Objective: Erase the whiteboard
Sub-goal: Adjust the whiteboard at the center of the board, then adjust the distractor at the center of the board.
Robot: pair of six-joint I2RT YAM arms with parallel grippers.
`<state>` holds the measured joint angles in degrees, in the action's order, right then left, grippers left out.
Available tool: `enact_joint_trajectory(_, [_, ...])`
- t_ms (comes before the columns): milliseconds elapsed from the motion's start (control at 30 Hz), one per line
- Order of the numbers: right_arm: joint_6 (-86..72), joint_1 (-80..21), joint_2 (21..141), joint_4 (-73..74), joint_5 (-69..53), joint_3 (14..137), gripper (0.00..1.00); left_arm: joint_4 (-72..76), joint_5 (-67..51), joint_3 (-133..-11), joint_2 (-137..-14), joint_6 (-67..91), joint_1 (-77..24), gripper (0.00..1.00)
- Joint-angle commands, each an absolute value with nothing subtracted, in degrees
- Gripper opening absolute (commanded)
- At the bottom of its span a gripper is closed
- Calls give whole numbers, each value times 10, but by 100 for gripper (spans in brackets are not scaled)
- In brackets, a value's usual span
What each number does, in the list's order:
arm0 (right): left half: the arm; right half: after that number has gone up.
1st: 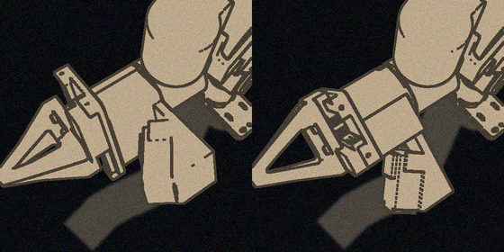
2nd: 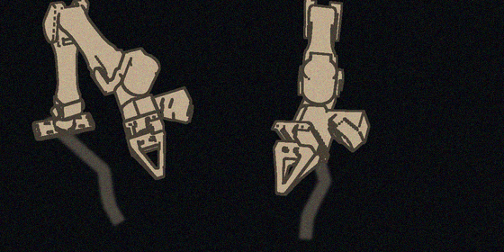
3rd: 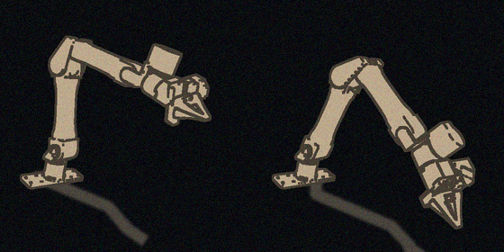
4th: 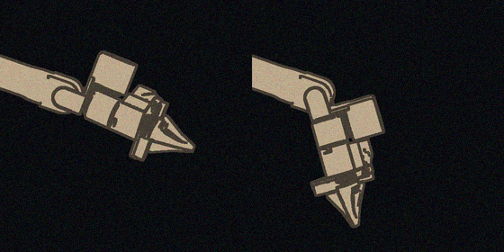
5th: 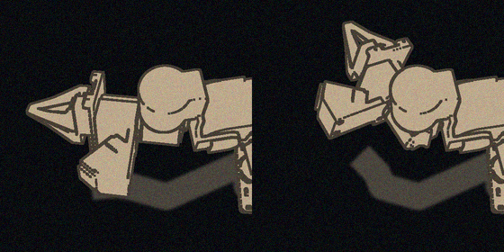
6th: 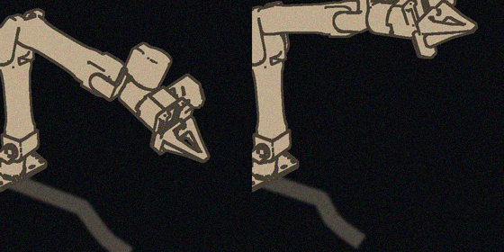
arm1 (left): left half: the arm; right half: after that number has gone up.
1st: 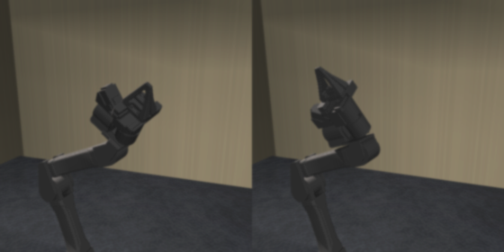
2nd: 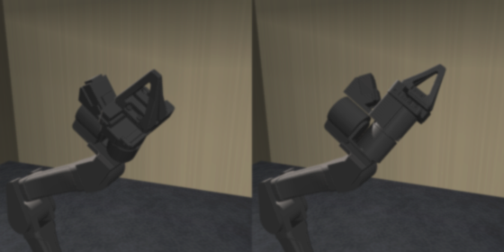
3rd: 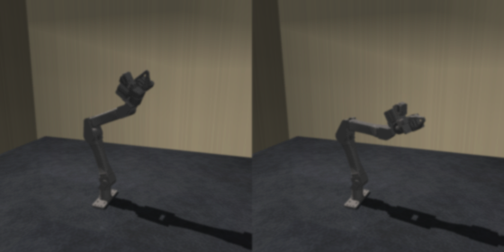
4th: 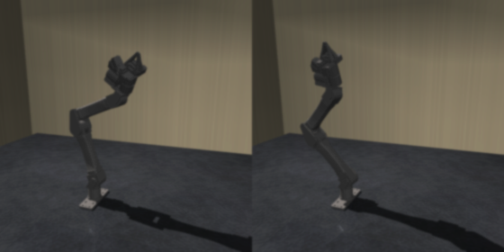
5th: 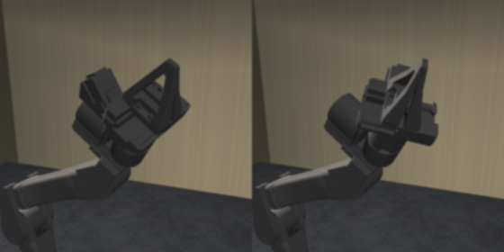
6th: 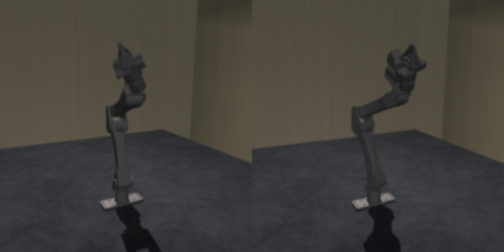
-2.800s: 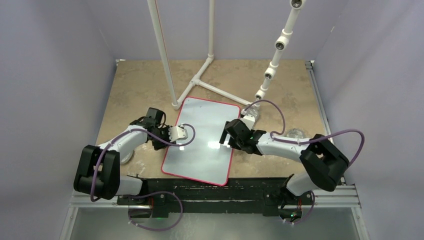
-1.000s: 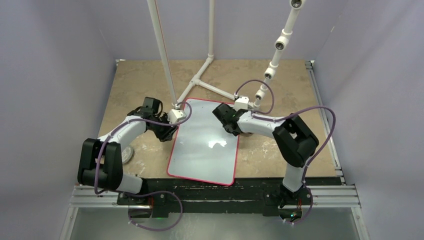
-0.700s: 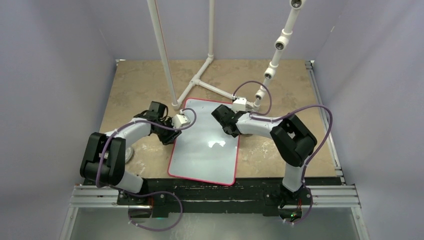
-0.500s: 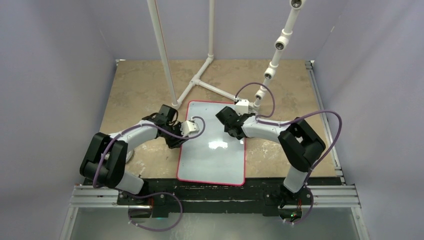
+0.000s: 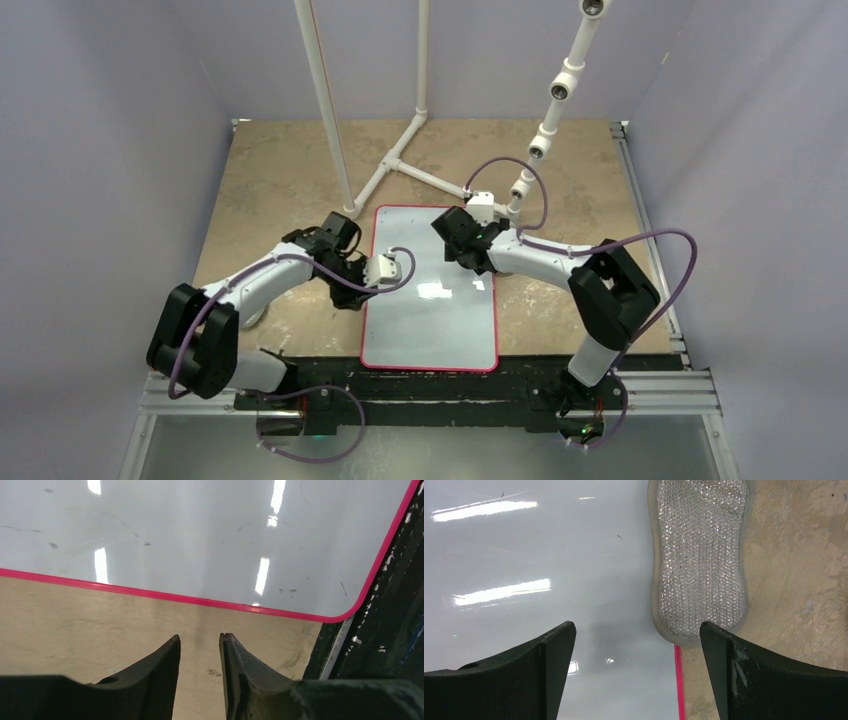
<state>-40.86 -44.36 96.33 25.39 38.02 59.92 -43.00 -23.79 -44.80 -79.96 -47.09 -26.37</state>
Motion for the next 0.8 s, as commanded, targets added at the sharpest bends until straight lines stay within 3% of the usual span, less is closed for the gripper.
enact_joint_trajectory(0, [-411,-440,992,273,453,665,98,-423,-227,-524,-760,-430,-248,34])
enact_joint_trajectory(367, [-354,-419,1113,201,436,806,98,-232,-131,-551,-825,-355,-218,35])
enact_joint_trajectory(500, [-347,-415,1155,218,432,870,98,-232,-128,-602,-900,-380,-193,34])
enact_joint_trajectory(767, [-302,-335,1141,157,375,811,97,-229,-131,-653,-966,-430,-150,32])
